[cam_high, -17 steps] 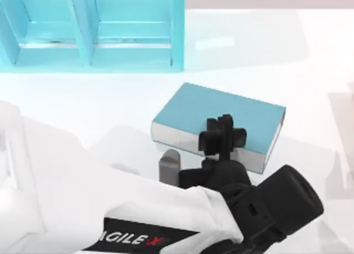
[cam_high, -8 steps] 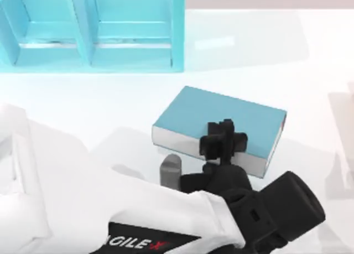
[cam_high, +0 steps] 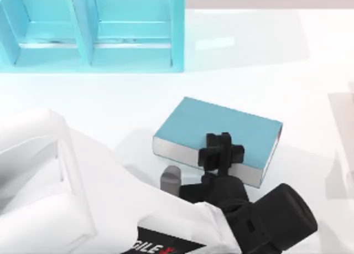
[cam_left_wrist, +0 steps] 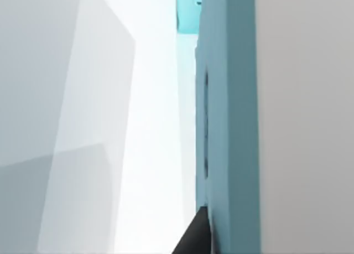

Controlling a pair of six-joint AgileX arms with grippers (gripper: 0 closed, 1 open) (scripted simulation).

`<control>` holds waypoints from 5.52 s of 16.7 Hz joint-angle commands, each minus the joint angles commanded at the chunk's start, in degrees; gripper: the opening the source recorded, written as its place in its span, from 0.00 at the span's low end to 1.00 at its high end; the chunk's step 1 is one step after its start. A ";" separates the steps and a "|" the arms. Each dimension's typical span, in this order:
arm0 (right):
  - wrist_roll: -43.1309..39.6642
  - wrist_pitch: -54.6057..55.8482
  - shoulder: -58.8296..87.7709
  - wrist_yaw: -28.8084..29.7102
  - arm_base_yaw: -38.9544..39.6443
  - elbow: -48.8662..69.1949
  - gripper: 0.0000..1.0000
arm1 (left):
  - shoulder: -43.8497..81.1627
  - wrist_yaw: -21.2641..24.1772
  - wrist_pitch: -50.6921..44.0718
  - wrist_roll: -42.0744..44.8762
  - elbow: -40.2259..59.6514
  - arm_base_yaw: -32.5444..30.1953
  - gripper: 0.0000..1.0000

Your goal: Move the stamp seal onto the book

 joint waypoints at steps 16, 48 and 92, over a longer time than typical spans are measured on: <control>0.00 0.00 0.00 0.00 0.00 0.00 1.00 | 0.00 0.00 0.00 0.00 0.00 0.00 1.00; 0.00 0.00 0.00 0.00 0.00 0.00 1.00 | 8.52 -1.26 -87.68 -81.37 18.08 -24.52 1.00; 0.00 0.00 0.00 0.00 0.00 0.00 1.00 | -115.32 69.60 -9.92 134.32 -57.06 70.35 1.00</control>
